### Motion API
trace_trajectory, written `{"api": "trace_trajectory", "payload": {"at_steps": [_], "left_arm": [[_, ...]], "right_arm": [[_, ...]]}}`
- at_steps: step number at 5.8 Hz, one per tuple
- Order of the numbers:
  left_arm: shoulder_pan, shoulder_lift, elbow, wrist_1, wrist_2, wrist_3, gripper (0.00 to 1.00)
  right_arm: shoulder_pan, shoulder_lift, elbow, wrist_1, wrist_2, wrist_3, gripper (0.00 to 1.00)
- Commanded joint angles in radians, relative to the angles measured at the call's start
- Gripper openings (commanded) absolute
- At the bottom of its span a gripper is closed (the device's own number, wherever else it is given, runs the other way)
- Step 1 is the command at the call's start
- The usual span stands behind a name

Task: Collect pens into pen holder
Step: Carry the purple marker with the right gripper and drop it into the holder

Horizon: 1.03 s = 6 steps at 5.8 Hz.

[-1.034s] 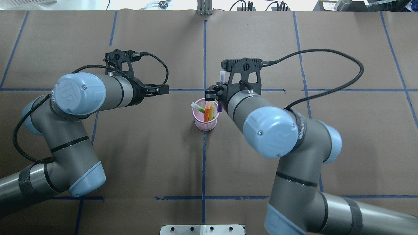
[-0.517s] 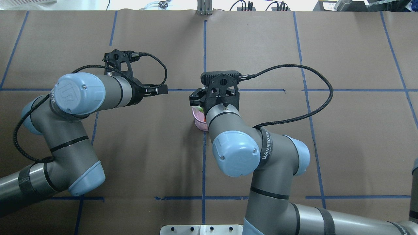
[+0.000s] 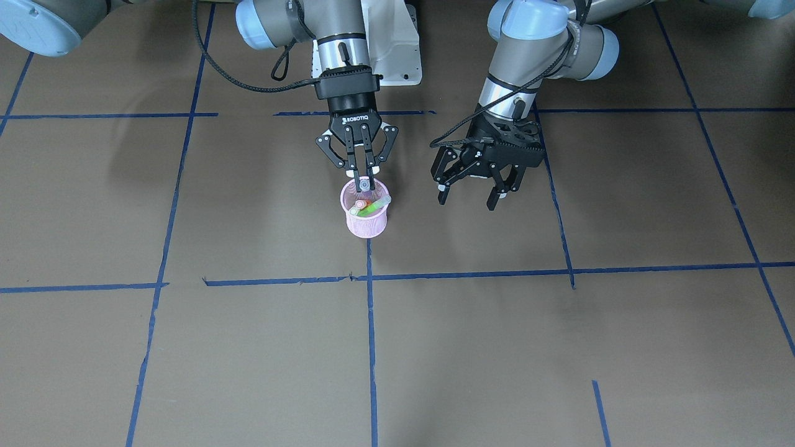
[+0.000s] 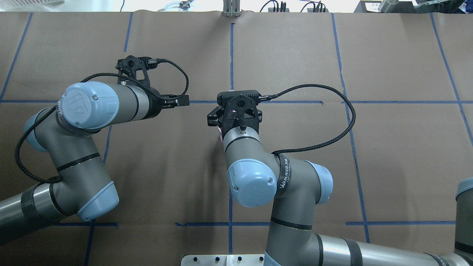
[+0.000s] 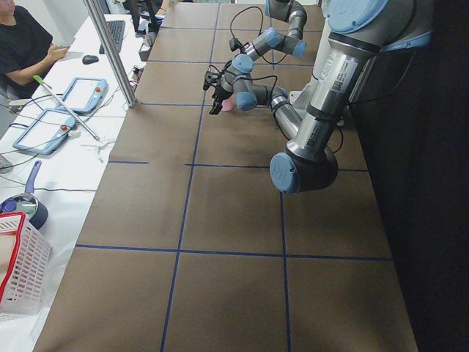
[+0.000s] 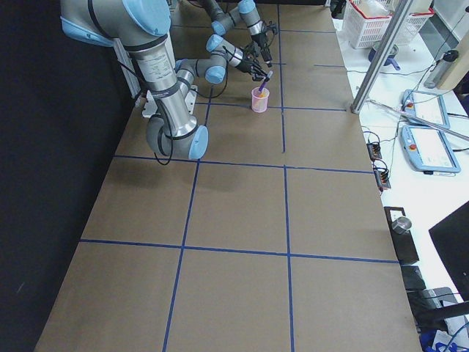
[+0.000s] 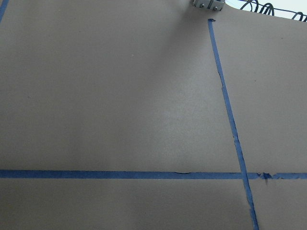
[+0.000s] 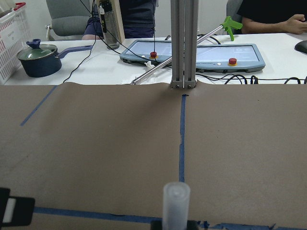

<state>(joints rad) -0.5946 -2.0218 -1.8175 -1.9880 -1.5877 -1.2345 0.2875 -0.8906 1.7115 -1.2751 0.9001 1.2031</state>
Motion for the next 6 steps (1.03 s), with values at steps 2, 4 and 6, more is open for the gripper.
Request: {"api": "trace_trajectory", "payload": {"at_steps": [2,4,6], "left_arm": [[-0.001,0.000,-0.002,0.000,0.000,0.000,0.97],[-0.002,0.000,-0.005,0.000,-0.002,0.001,0.97],[-0.115,0.003,-0.006,0.017,-0.218,0.057,0.97]], "right_arm": [[-0.005,0.006,-0.006,0.020,-0.001,-0.014,0.78],[0.033,-0.005,0.090,0.011,0.090,-0.029,0.75],[0.221,-0.068,0.140,0.011,0.399,-0.028,0.75]]}}
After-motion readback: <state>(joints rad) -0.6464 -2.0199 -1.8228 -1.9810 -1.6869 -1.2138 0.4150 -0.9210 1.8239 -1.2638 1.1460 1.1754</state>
